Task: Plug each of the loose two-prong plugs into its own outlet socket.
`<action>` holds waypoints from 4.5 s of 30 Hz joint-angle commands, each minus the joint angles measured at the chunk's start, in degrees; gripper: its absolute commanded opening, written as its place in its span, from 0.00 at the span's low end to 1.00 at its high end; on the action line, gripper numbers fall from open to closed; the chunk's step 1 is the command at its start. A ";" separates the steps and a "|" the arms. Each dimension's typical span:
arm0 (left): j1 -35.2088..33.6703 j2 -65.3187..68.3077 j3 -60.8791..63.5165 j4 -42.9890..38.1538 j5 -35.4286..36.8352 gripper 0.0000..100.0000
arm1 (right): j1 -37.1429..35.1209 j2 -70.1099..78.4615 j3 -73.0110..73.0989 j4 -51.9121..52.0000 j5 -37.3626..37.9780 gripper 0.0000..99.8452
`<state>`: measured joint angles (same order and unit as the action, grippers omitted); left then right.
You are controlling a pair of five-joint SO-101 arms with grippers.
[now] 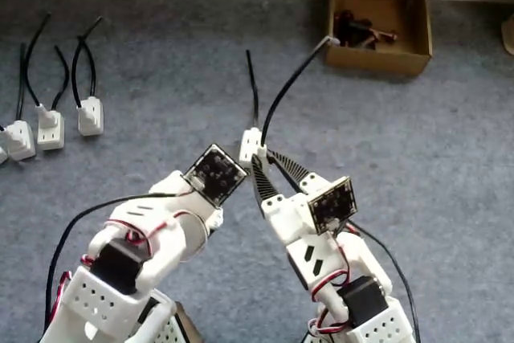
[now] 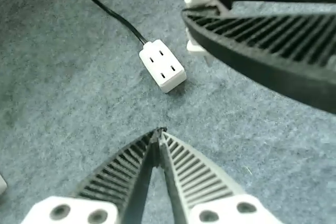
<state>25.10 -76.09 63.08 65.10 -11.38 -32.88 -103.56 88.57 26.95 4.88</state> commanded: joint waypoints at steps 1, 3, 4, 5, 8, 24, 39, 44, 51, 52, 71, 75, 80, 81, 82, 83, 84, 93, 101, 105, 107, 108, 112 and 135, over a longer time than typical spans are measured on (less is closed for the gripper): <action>4.44 -3.38 0.22 -1.32 0.97 0.01 | -0.92 -0.75 -0.04 -4.18 -0.44 0.01; 6.46 -3.74 0.31 -1.23 0.97 0.01 | -0.84 -0.92 1.80 -6.37 -0.44 0.01; 7.34 -3.74 0.31 -1.14 0.97 0.01 | -0.92 -0.92 2.77 -7.43 -0.35 0.01; 8.13 -3.74 0.31 -1.14 0.97 0.01 | -0.92 -0.92 3.47 -8.48 -0.09 0.01; 10.68 -4.18 0.31 -1.05 0.88 0.01 | -0.92 -0.92 4.00 -9.63 -0.09 0.01; 17.54 -4.26 -0.04 -2.81 -3.16 0.01 | -5.49 -1.01 3.82 -9.54 -0.44 0.01; 8.13 -4.35 2.15 -15.74 -2.73 0.01 | -6.90 -1.01 3.82 -7.08 -0.44 0.01; 7.78 -4.35 4.18 -21.19 -0.18 0.01 | -6.90 -1.01 4.09 -7.08 -0.44 0.01; 0.92 -4.26 4.35 -25.05 -0.09 0.01 | -6.90 -1.01 4.18 -7.08 -0.44 0.01; 0.57 -4.26 4.35 -25.41 -0.09 0.01 | -6.99 -1.01 4.18 -7.08 -0.44 0.01; -2.86 -4.26 4.35 -27.25 -0.35 0.01 | -6.46 -1.01 3.82 -7.43 -0.09 0.01; -2.95 -4.26 4.35 -27.16 -0.53 0.01 | -3.65 -1.01 3.56 -8.22 0.00 0.01; -2.86 -4.26 7.25 -27.16 -5.36 0.01 | 0.22 -0.57 3.12 -12.97 0.00 0.01; -2.68 -4.26 8.04 -27.16 -5.89 0.01 | 0.48 -0.48 3.12 -13.41 0.00 0.01; -2.68 -4.26 8.57 -27.16 -5.89 0.01 | 0.48 -0.48 3.12 -13.67 0.00 0.01; -2.59 -4.26 9.01 -27.16 -5.89 0.01 | 0.57 -0.48 3.12 -13.85 0.00 0.01; -2.68 -4.26 9.27 -27.16 -5.98 0.01 | 0.57 -0.48 3.30 -13.85 0.00 0.01; -8.75 -4.35 9.54 -27.16 -5.80 0.01 | 3.91 -0.40 2.07 -7.08 -0.44 0.01; -9.27 -4.35 9.71 -26.99 -5.63 0.01 | 3.47 -0.40 0.92 -4.62 0.00 0.01; -3.91 -4.35 9.63 -23.82 -5.71 0.01 | 1.71 -0.40 0.92 -7.69 0.09 0.01; -3.21 -4.35 9.54 -23.47 -5.80 0.01 | 1.89 -0.40 0.92 -8.48 0.09 0.01; -3.12 -4.35 9.54 -23.47 -5.80 0.01 | 1.89 -0.40 0.92 -8.57 0.09 0.01; -2.86 -4.35 9.71 -23.38 -5.80 0.01 | 1.89 -0.40 0.84 -9.10 0.09 0.01; 12.53 -4.35 9.10 -22.59 -5.80 0.01 | -0.48 -0.92 1.36 -15.78 -0.09 0.01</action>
<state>36.53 -79.60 73.10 44.97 -17.01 -32.00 -103.74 93.32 12.79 4.70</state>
